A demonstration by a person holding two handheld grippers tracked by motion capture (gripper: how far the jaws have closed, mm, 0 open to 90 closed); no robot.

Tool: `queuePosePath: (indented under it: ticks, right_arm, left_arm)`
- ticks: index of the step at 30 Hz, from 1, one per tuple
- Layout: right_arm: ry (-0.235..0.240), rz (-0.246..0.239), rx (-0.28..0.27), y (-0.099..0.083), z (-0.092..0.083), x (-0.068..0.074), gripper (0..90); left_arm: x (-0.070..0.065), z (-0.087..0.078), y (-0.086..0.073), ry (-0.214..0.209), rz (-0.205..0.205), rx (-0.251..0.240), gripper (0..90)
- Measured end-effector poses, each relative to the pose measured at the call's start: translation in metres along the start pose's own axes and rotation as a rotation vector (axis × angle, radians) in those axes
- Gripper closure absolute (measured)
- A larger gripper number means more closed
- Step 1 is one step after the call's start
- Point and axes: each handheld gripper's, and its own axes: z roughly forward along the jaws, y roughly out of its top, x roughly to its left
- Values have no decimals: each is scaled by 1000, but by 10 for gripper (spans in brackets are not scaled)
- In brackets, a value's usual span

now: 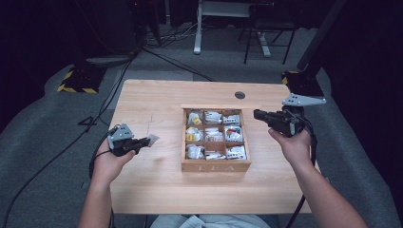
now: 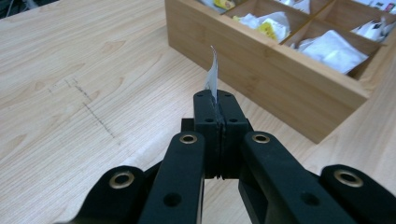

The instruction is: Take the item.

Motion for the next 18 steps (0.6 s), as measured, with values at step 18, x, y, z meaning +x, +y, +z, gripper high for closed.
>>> queuePosePath:
  ticks: [18]
  right_arm:
    - [2,4,-2,-1,0,0,899]
  left_arm:
    - [13,18,-18,13,-24,51,887]
